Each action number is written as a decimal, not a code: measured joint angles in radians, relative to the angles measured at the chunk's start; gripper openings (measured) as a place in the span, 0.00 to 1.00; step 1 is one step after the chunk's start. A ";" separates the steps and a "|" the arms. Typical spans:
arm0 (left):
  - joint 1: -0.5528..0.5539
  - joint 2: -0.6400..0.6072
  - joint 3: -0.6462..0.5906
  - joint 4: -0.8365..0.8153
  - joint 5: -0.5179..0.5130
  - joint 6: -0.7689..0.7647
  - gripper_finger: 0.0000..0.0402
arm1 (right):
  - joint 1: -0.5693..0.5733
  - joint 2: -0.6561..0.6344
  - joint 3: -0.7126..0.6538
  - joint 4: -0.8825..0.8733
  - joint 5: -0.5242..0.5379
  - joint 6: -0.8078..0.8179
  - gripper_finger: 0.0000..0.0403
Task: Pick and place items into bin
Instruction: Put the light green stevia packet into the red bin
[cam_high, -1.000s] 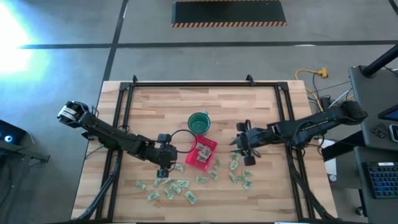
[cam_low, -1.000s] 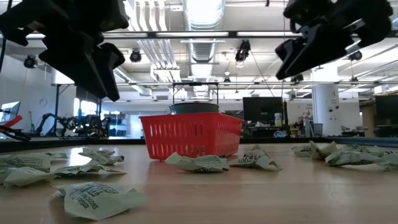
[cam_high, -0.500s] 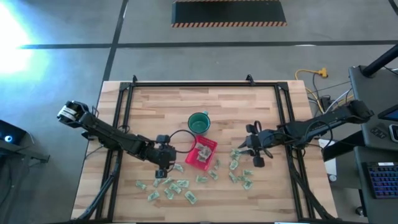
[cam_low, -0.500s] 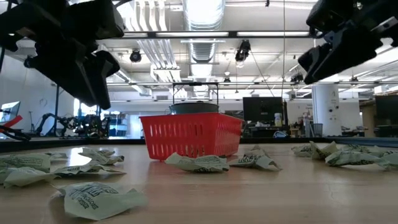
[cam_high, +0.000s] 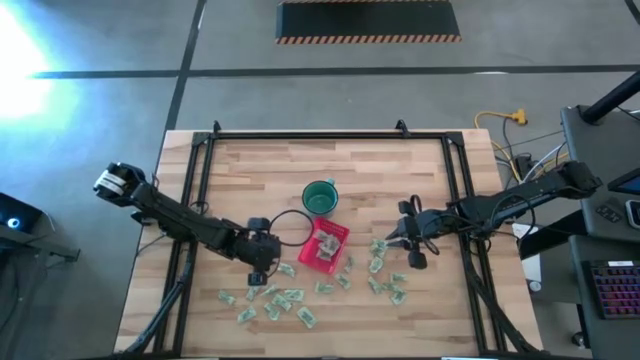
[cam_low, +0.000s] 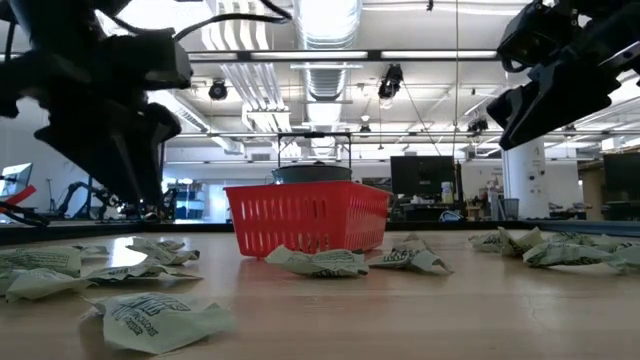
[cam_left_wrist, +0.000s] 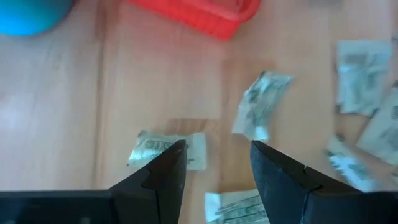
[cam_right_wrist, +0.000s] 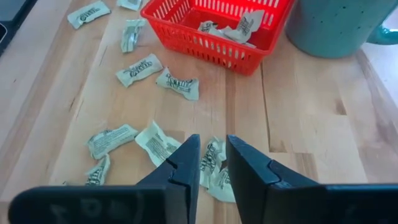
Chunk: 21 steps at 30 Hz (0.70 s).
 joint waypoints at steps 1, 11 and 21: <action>0.001 0.001 -0.008 -0.003 -0.014 0.000 0.40 | 0.000 0.000 0.000 0.001 0.000 0.000 0.17; 0.004 0.013 -0.037 0.029 -0.095 0.005 0.40 | 0.000 0.000 0.000 0.004 0.000 0.000 0.19; 0.020 0.094 -0.043 0.058 -0.102 0.061 0.40 | 0.000 0.000 0.000 0.007 0.001 -0.001 0.16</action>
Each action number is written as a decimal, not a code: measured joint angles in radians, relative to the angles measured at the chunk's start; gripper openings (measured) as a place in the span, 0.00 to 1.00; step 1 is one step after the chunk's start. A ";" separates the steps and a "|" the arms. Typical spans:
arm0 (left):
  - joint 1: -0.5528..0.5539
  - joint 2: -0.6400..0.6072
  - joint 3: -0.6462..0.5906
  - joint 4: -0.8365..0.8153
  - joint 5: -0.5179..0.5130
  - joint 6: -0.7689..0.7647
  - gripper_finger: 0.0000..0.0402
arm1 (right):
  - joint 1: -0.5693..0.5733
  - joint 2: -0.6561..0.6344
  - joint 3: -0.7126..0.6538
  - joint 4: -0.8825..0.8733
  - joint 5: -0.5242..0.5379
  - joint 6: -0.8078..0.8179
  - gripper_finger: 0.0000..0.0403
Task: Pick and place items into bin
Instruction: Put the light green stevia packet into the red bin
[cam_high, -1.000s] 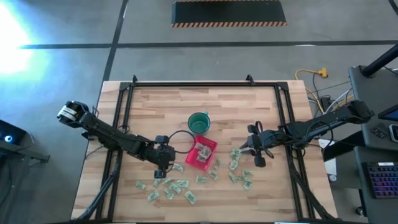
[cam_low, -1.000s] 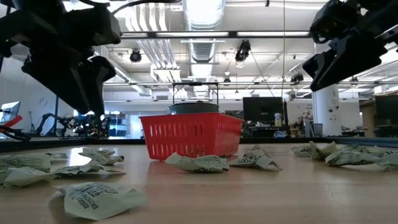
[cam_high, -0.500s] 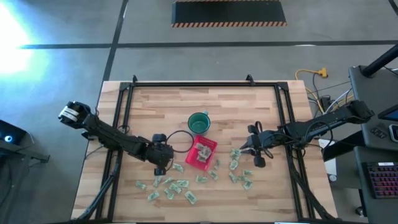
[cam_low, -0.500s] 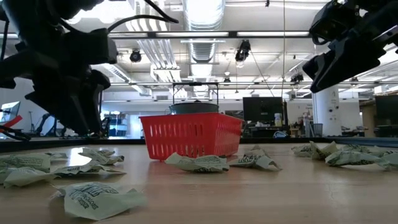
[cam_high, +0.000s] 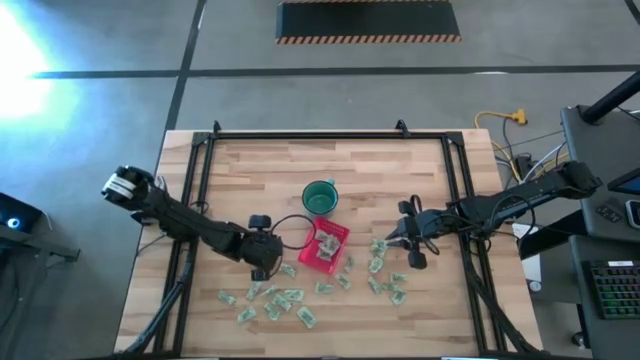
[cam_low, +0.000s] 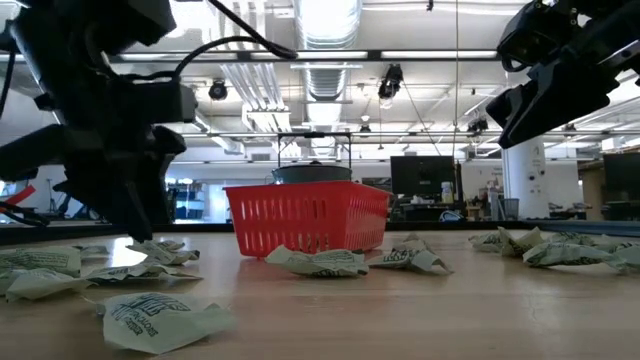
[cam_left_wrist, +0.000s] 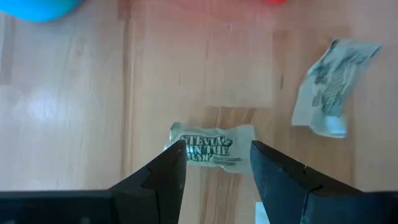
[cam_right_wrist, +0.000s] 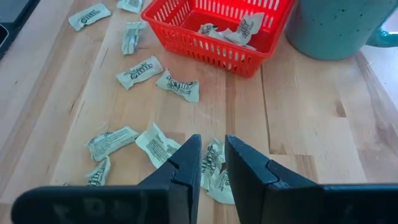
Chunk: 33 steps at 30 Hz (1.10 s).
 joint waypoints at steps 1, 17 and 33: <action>0.003 0.007 0.000 0.001 0.000 0.000 0.40 | 0.000 0.000 0.000 0.000 0.000 0.000 0.16; 0.045 0.027 -0.013 0.001 0.069 -0.038 0.36 | 0.000 0.000 -0.003 0.002 0.002 -0.003 0.15; 0.045 -0.052 -0.017 -0.016 0.067 -0.026 0.02 | 0.000 0.001 -0.007 0.002 0.001 -0.011 0.15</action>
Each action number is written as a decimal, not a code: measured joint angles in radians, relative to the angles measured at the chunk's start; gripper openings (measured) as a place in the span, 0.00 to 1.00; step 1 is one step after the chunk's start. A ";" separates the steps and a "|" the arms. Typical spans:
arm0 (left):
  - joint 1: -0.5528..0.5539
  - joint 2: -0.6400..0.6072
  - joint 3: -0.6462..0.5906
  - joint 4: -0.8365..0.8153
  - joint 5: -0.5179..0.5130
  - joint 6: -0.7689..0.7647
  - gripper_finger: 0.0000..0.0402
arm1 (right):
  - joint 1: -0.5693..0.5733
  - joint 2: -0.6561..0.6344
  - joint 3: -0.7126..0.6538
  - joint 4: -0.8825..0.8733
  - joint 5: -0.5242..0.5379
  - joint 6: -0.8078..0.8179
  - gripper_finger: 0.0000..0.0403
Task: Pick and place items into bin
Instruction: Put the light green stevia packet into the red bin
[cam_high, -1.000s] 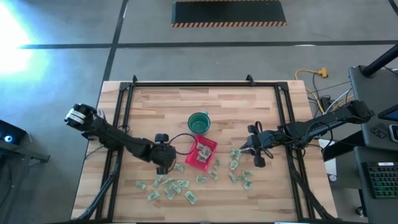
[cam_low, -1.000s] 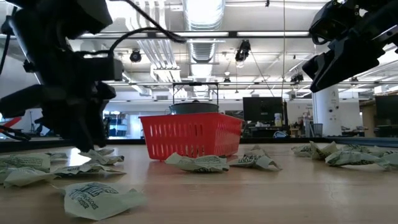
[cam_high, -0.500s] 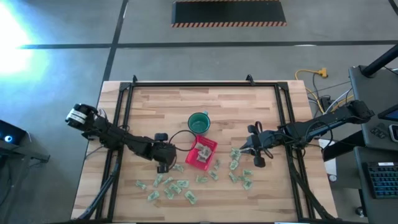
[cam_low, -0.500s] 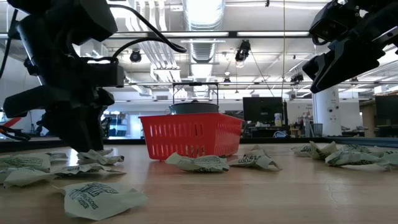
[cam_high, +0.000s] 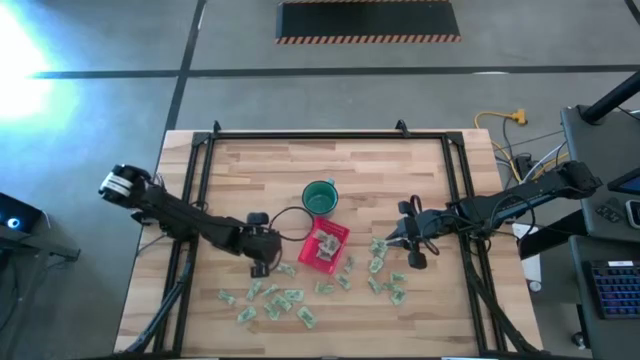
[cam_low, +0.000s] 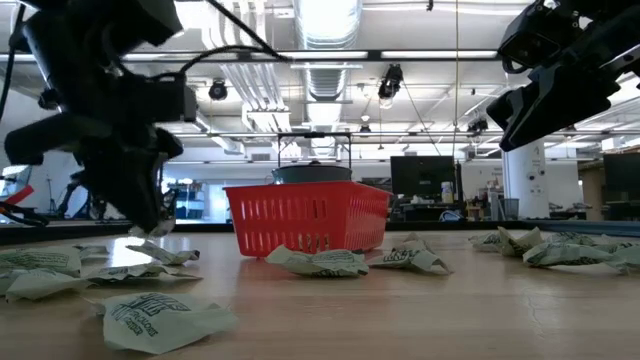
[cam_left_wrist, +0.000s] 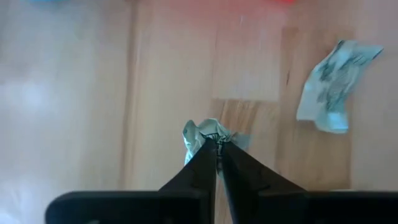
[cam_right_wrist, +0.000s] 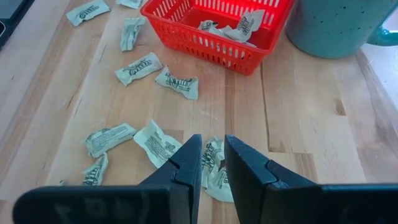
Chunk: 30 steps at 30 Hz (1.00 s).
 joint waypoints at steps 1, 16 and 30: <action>0.000 -0.011 0.001 0.001 -0.011 0.003 0.02 | 0.000 0.000 0.000 0.000 0.000 0.000 0.15; -0.004 -0.044 0.031 0.436 -0.190 0.385 0.02 | -0.001 0.000 0.000 0.012 0.000 -0.001 0.15; 0.044 0.127 0.082 0.551 -0.146 0.491 0.02 | -0.001 0.000 0.000 0.020 0.001 -0.019 0.15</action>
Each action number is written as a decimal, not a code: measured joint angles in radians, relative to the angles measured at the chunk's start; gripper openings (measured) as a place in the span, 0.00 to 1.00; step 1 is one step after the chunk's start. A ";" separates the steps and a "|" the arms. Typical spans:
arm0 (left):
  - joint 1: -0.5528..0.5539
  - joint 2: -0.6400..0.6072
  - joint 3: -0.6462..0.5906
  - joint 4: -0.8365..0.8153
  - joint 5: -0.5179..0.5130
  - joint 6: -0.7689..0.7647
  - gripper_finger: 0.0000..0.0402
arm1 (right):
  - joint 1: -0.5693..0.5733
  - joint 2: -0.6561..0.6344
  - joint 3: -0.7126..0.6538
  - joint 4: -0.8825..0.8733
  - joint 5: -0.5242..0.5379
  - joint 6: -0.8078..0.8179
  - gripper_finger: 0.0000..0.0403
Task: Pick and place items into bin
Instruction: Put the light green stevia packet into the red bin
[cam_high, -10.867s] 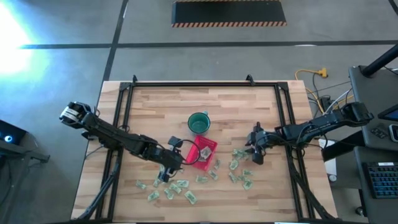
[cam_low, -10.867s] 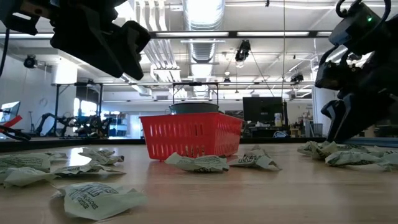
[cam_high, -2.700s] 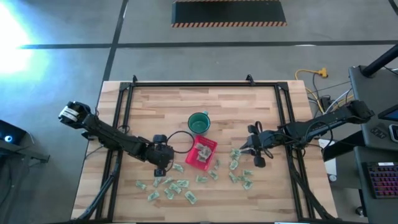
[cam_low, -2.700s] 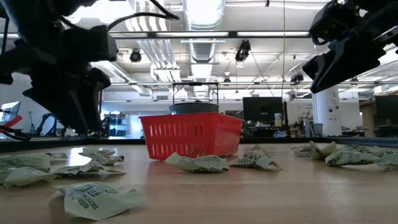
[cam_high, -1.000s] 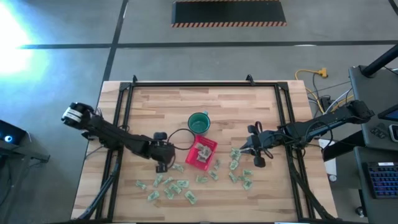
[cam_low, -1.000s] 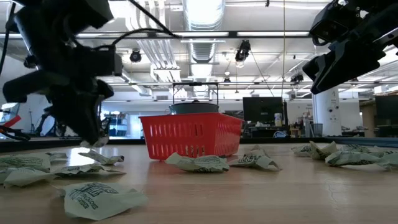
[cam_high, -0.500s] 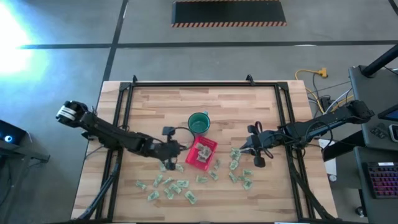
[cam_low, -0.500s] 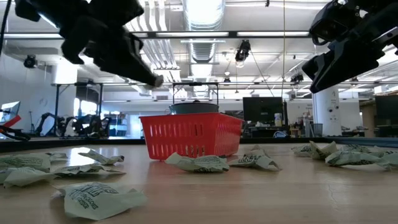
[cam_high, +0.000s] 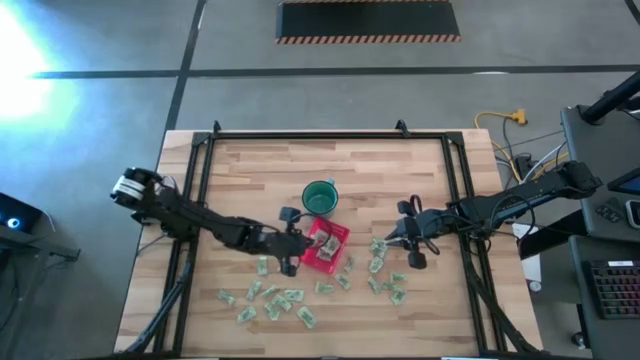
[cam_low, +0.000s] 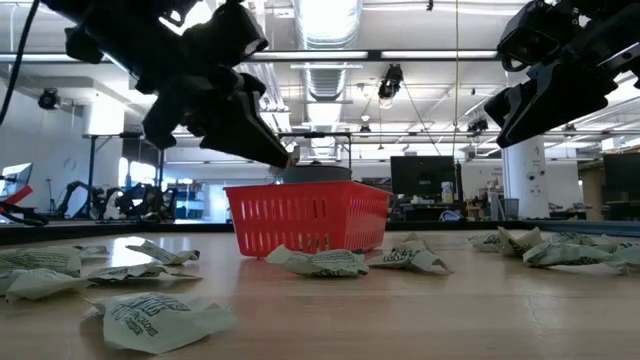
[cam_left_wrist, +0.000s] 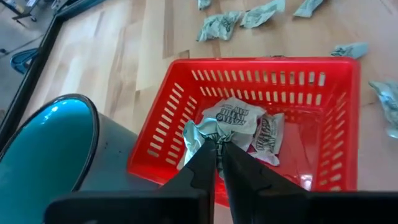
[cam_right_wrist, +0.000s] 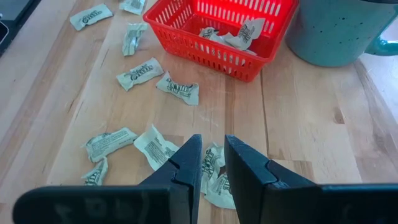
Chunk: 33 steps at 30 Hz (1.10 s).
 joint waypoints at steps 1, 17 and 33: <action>0.002 0.003 0.000 0.008 0.010 0.000 0.03 | 0.000 0.000 0.000 0.000 0.000 0.000 0.15; 0.004 -0.063 0.000 -0.125 0.023 -0.019 0.41 | 0.001 0.000 -0.020 -0.002 -0.007 0.054 0.15; -0.082 -0.322 -0.060 -0.354 0.018 -0.261 0.42 | 0.000 -0.001 -0.136 -0.120 -0.011 0.350 0.15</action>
